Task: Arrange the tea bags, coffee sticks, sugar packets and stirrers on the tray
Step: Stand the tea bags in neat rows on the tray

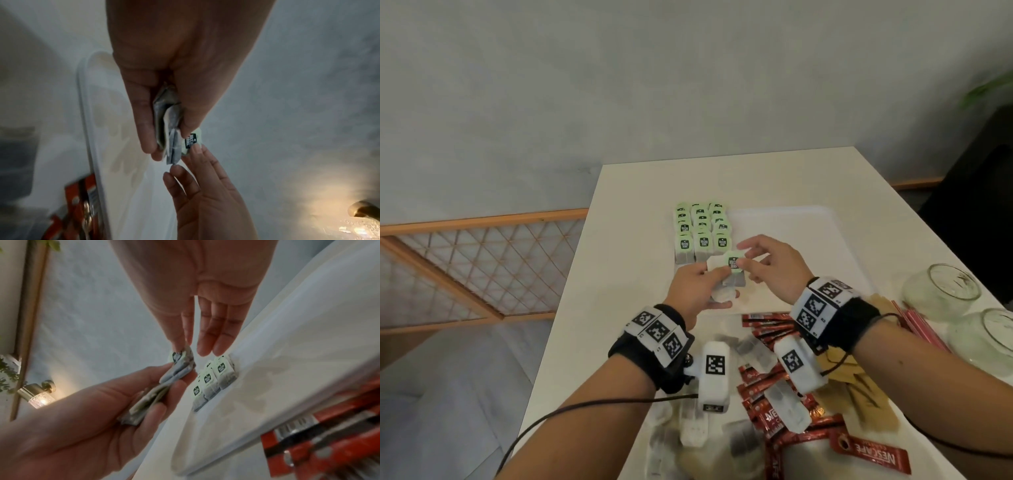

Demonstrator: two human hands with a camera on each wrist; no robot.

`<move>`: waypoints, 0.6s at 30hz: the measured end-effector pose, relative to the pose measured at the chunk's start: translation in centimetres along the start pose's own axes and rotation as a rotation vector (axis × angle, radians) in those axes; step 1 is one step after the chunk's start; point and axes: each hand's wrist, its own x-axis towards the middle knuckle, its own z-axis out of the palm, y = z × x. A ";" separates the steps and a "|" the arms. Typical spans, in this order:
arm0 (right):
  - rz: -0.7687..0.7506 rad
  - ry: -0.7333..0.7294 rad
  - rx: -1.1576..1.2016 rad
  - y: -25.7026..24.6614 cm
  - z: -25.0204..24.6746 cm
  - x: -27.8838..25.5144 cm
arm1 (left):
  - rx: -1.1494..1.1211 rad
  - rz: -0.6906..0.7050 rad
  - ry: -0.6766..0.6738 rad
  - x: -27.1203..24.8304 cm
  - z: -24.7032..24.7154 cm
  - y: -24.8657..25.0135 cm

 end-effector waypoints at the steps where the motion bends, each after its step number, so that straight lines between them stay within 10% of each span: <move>1: 0.017 -0.024 0.027 0.1 0.4 0.5 | 0.041 0.007 0.023 0.2 -0.4 -0.2; 8: 0.213 -0.212 0.078 1.3 3.0 4.1 | 0.510 0.107 0.166 1.5 -4.6 -0.2; 18: 0.016 -0.109 -0.191 -0.3 7.5 8.8 | 0.678 0.157 0.336 3.9 -9.5 1.0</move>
